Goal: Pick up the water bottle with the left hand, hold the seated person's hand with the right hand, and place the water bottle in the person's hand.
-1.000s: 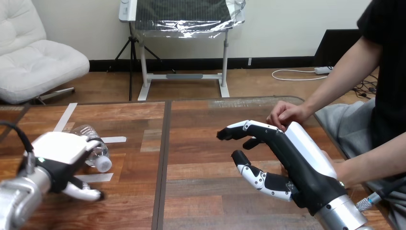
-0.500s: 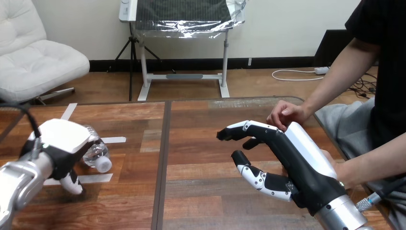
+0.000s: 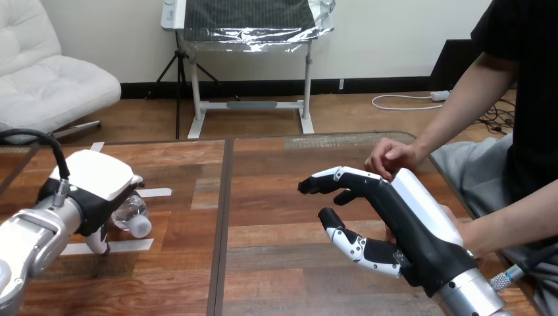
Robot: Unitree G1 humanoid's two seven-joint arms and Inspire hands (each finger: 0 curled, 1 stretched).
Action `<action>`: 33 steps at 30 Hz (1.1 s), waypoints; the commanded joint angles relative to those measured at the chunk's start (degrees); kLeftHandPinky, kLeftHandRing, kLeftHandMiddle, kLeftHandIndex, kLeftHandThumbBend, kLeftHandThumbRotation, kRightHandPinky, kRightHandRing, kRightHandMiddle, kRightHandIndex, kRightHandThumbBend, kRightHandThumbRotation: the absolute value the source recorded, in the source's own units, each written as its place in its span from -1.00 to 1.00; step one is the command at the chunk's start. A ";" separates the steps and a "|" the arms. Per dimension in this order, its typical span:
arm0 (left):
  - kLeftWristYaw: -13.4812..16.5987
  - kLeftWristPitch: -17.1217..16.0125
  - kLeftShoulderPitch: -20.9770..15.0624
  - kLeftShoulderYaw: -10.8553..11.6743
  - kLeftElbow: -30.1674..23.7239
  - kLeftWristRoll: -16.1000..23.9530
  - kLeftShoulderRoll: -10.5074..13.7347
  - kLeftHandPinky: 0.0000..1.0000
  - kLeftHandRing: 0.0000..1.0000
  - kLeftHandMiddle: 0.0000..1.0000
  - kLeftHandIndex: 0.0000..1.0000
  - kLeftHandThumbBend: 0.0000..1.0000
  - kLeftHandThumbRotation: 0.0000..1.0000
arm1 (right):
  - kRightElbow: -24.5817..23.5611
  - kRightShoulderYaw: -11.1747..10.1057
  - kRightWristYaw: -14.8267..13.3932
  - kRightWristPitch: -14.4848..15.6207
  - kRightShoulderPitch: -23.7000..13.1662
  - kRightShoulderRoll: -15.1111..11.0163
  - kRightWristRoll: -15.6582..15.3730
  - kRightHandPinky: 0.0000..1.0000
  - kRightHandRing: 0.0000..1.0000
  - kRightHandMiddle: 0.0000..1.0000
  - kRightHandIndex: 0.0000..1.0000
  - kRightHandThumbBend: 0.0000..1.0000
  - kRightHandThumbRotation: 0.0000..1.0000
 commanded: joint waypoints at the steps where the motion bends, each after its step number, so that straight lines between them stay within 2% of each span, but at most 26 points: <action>1: 2.68 0.60 -3.94 -0.82 1.54 2.06 0.14 0.84 0.89 0.88 0.81 0.61 -0.94 | -2.16 -1.30 -0.20 -1.24 -2.24 -0.81 0.71 0.36 0.52 0.48 0.38 -0.60 -1.00; 9: 5.83 -0.33 -4.68 -1.58 3.48 3.33 -0.17 0.88 0.94 0.92 0.84 0.56 -0.91 | -2.20 -1.22 -0.36 -1.32 -2.10 -0.59 0.75 0.37 0.52 0.48 0.39 -0.61 -1.00; 13: 8.44 0.02 -5.50 -3.10 5.37 5.54 -0.47 0.88 0.95 0.94 0.86 0.55 -0.90 | -2.19 -1.12 -0.32 -1.20 -2.08 -0.46 0.87 0.37 0.53 0.48 0.39 -0.61 -1.00; 18: 8.62 0.61 -6.30 -4.68 5.71 8.37 -0.51 0.92 0.98 0.97 0.89 0.52 -0.84 | -2.06 -1.03 -0.31 -1.36 -2.17 -0.40 0.98 0.39 0.54 0.49 0.40 -0.61 -1.00; 26: 11.63 0.21 -8.29 -7.29 9.71 11.64 -1.15 0.95 0.99 0.99 0.91 0.51 -0.79 | -2.18 -1.12 -0.25 -1.32 -2.09 -0.61 0.76 0.40 0.55 0.49 0.40 -0.60 -1.00; 33: 14.42 -1.06 -9.70 -8.45 12.65 11.79 -1.59 0.96 0.99 1.00 0.90 0.50 -0.78 | -2.27 -1.20 -0.14 -1.22 -2.07 -0.73 0.74 0.40 0.53 0.48 0.40 -0.60 -1.00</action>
